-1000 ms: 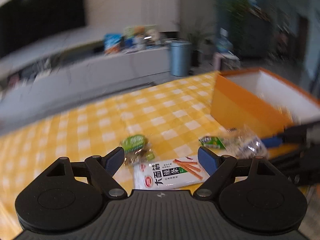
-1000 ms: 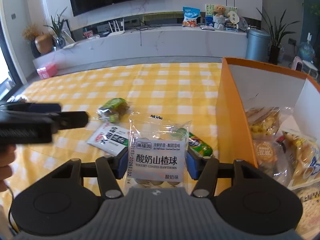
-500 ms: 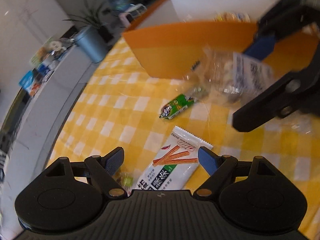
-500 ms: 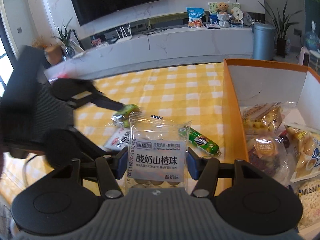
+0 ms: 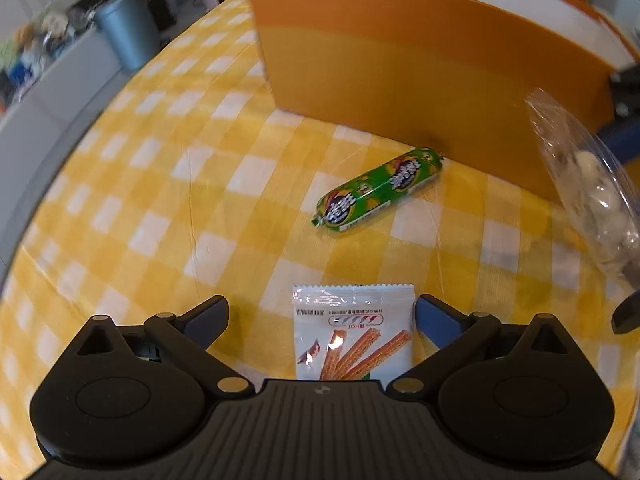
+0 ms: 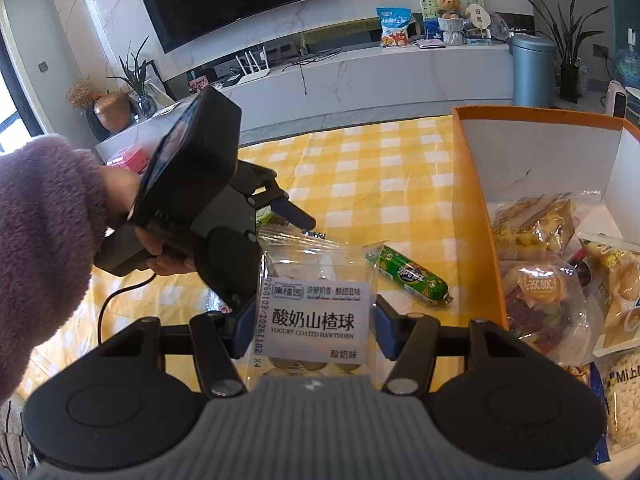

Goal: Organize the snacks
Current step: 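Grasp the spicy gluten strip bag with the left gripper while the right holds the yogurt bag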

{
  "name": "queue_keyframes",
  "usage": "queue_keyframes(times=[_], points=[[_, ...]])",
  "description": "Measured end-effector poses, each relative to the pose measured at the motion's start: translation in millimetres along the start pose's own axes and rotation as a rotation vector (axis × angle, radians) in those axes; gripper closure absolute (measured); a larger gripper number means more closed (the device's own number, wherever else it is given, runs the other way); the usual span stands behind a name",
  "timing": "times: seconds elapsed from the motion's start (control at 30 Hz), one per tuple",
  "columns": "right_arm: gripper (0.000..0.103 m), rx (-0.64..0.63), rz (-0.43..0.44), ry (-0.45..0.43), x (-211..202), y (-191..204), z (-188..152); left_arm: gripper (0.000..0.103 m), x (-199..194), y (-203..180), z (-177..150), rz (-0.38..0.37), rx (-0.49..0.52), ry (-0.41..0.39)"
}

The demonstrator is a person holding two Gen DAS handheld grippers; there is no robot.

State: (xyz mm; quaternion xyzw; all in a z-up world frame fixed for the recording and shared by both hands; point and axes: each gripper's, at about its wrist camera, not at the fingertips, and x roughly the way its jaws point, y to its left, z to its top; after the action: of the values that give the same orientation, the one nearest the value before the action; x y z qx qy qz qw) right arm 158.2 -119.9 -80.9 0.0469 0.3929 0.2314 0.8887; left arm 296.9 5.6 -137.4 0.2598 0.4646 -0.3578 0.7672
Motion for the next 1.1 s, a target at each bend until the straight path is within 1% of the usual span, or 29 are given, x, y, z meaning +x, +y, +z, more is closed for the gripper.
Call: queue_keyframes(times=[0.07, 0.1, 0.23, 0.27, 0.33, 0.4, 0.5, 0.67, 0.7, 0.73, 0.8, 0.87, 0.9, 0.97, 1.07, 1.1], points=[[0.045, 0.001, 0.0, 0.002, 1, 0, 0, 0.0, -1, -2, -6, 0.012, -0.034, -0.02], [0.045, -0.001, -0.003, 0.003, 1, 0, 0, 0.0, -3, -5, -10, 0.017, -0.033, -0.025], [0.045, 0.003, -0.002, 0.003, 2, -1, 1, 0.0, -14, -28, -21, -0.05, 0.032, -0.011], [0.045, 0.007, -0.001, 0.003, 2, -1, 1, 0.0, -16, -33, -25, -0.049, 0.05, -0.021], [0.045, 0.005, -0.004, 0.003, 2, -1, 2, 0.0, -22, -43, -31, -0.018, 0.08, -0.049], [0.045, 0.001, -0.01, 0.003, 2, -1, 2, 0.0, -26, -47, -35, -0.006, 0.077, -0.055], [0.045, -0.003, -0.014, 0.003, 2, 0, 1, 0.0, -25, -45, -40, -0.015, 0.03, -0.048], [0.045, 0.003, -0.01, 0.003, 1, -1, 1, 0.0, -25, -42, -43, -0.001, -0.044, -0.052], [0.045, 0.004, -0.009, 0.002, 1, -1, 2, 0.0, -25, -41, -43, 0.004, -0.081, -0.039], [0.045, 0.005, -0.009, 0.003, 1, -1, 2, 0.0, -26, -41, -43, 0.01, -0.138, -0.019], [0.045, 0.007, -0.008, 0.003, 1, -2, 2, 0.0, -30, -46, -42, 0.047, -0.211, 0.005], [0.045, 0.01, -0.008, 0.002, 1, -2, 2, 0.0, -37, -57, -43, 0.098, -0.257, 0.001], [0.045, 0.01, -0.007, 0.001, 1, -2, 2, 0.003, -41, -64, -44, 0.131, -0.273, -0.009], [0.045, 0.012, -0.007, -0.002, 1, -3, 2, 0.018, -45, -80, -44, 0.197, -0.291, -0.029], [0.045, 0.013, -0.007, -0.005, 2, -3, 1, 0.029, -51, -100, -46, 0.287, -0.347, -0.047], [0.045, 0.009, -0.009, -0.004, 2, -2, 1, 0.031, -52, -103, -46, 0.303, -0.375, -0.052]])
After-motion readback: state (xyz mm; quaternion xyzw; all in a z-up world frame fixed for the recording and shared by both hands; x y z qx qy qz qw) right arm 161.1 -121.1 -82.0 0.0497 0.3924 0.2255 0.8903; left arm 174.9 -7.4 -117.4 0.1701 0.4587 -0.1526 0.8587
